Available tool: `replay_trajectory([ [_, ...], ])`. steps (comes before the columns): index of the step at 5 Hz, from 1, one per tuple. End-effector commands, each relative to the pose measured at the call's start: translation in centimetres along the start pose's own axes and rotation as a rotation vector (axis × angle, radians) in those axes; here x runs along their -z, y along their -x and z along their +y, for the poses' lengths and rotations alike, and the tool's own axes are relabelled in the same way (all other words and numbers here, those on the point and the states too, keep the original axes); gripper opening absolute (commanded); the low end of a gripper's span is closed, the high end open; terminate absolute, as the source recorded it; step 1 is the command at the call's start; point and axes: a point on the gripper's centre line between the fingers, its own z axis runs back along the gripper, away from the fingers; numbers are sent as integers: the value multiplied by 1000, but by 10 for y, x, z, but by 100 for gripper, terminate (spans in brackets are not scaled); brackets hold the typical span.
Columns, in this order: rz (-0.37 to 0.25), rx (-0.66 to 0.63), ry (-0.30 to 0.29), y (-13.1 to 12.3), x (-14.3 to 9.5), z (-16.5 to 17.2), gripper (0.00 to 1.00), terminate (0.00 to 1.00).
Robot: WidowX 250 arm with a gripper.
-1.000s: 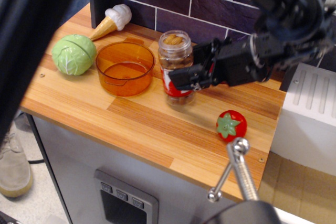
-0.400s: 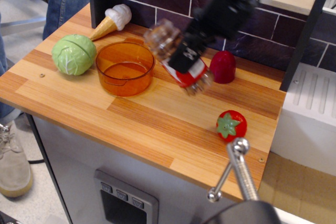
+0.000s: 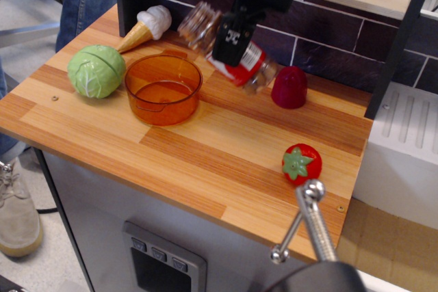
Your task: Pour almonds in pot
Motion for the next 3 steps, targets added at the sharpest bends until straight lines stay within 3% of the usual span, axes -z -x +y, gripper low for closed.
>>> replay_trajectory([
  [1,-105,-104,-212,13,-17,13,0,0],
  [3,-344,-256,-234,26,-21,23,0,0],
])
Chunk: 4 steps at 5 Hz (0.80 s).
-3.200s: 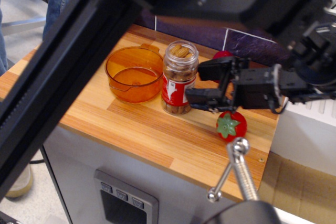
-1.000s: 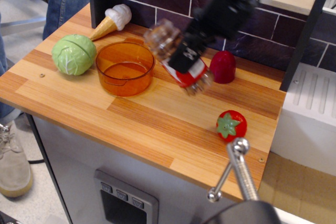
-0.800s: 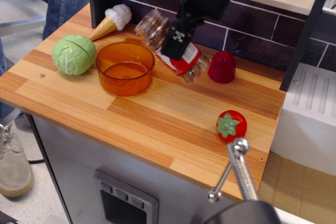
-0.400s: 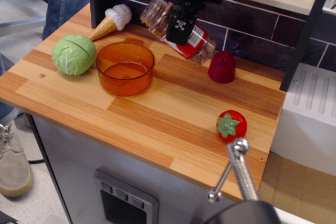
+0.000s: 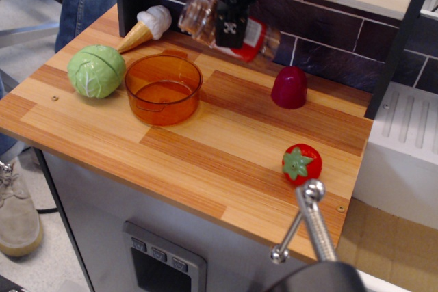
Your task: Pour almonds in pot
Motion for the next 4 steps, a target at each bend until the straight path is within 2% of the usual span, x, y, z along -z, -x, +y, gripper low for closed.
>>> replay_trajectory([
  [1,-187,-102,-122,7,-24,7,0,0],
  [2,-246,-148,-152,6,-30,1,0,0],
  [4,-328,-223,-290,1,-27,7,0,0],
])
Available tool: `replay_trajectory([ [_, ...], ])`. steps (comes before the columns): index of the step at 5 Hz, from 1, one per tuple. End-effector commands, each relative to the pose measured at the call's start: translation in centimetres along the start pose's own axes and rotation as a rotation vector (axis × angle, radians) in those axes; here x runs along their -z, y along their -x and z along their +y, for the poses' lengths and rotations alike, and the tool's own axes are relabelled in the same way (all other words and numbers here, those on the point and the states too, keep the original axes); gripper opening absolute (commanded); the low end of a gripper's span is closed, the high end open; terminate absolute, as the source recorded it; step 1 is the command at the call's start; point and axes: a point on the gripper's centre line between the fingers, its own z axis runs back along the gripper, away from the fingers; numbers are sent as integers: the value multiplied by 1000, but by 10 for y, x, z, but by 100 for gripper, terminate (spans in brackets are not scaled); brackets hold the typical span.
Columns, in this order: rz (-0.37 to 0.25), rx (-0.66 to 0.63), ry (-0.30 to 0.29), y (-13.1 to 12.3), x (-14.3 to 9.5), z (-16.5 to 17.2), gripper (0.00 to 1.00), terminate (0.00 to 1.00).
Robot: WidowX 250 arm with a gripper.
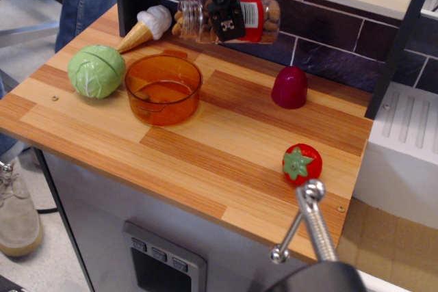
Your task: Pour almonds in pot
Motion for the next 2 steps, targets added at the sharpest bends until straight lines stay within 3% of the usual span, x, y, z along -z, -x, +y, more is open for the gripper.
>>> replay_trajectory([
  [1,-114,-19,-168,-13,-13,10,0,0],
  [2,-196,-66,-156,-17,-18,6,0,100],
])
